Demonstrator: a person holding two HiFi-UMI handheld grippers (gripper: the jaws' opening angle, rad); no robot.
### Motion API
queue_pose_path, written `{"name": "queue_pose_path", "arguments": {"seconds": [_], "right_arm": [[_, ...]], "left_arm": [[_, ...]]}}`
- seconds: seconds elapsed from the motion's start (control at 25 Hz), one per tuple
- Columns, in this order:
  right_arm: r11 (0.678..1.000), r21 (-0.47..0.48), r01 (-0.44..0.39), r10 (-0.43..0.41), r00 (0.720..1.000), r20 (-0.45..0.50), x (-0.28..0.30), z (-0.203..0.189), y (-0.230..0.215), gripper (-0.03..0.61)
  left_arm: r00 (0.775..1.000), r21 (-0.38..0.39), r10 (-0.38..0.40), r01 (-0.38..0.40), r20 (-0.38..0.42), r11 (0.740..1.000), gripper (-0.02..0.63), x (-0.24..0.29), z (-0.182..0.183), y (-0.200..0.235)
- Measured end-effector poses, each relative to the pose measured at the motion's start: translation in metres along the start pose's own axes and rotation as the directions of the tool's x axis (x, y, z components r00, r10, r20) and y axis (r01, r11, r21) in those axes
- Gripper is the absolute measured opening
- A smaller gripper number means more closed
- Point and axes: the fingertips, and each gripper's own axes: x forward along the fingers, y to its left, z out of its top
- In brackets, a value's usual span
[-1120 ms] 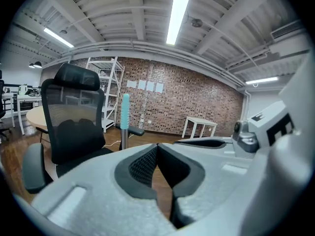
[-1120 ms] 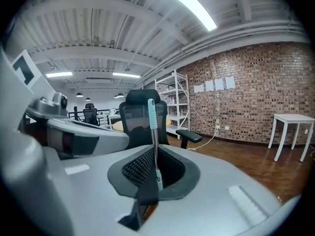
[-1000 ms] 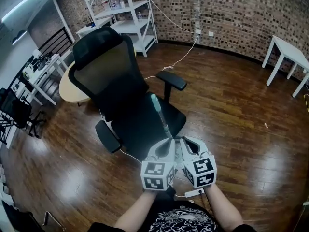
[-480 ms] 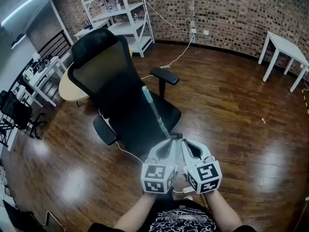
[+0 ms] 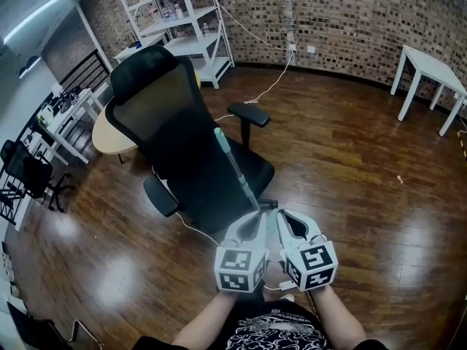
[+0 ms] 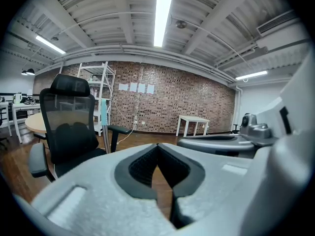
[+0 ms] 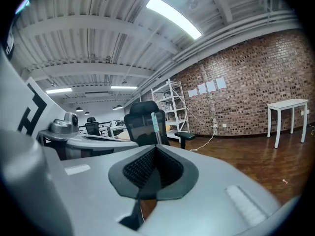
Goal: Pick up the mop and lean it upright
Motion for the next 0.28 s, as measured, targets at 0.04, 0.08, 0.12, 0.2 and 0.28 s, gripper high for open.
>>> {"name": "queue_pose_path", "arguments": {"seconds": [0.04,0.08,0.12,0.2,0.28], "right_arm": [[1.0,0.0,-0.001,0.001,1.0,-0.001,0.001,0.003,0.0,0.0],[1.0,0.0,-0.003,0.003,1.0,-0.003,0.003,0.008,0.0,0.0],[1.0,0.0,-0.004,0.004,1.0,-0.004,0.006,0.011,0.0,0.0],[1.0,0.0,-0.006,0.006,1.0,-0.008,0.012,0.016,0.002,0.0],[1.0,0.001,-0.008,0.008,1.0,-0.01,0.019,0.018,0.003,0.0]], "left_arm": [[1.0,0.0,-0.001,0.001,-0.002,1.0,0.003,0.001,0.003,0.0],[1.0,0.0,-0.002,0.002,-0.003,1.0,0.003,0.001,0.008,0.001],[1.0,0.002,-0.002,0.002,-0.004,1.0,0.003,0.002,0.012,0.003],[1.0,0.004,-0.002,0.002,-0.005,1.0,0.003,0.004,0.017,0.009],[1.0,0.005,-0.002,0.002,-0.007,1.0,0.003,0.006,0.02,0.015]]}}
